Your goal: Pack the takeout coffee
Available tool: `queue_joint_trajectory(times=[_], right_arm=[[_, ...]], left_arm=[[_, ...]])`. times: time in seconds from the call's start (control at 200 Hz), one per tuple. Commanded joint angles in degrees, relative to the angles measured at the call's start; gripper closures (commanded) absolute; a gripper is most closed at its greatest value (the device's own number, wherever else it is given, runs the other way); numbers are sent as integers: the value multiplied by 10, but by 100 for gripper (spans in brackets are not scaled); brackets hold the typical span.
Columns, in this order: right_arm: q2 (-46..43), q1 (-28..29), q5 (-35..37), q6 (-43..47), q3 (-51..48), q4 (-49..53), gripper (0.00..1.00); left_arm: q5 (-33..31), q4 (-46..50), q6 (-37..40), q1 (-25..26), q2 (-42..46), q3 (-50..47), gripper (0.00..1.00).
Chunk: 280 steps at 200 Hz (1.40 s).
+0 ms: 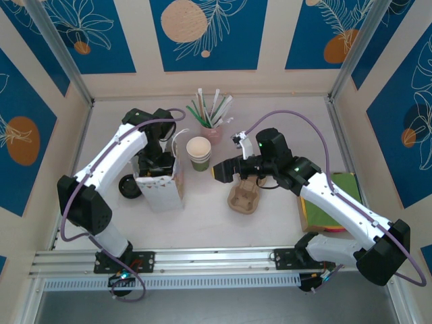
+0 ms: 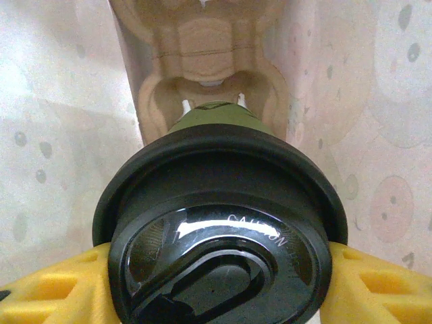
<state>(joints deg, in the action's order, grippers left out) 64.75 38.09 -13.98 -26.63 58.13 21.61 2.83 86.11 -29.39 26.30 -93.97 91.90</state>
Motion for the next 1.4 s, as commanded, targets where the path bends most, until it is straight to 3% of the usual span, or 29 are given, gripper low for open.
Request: queue_joint_trajectory(times=[0.0,1.395], right_arm=[[2,-4,-9,-4,3,-4,1],[5,-6,-11,-4,5,-5,1]], left_arm=[[6,6,12,-6,3,-5,44],[-27,8,4,-6,4,18,44]])
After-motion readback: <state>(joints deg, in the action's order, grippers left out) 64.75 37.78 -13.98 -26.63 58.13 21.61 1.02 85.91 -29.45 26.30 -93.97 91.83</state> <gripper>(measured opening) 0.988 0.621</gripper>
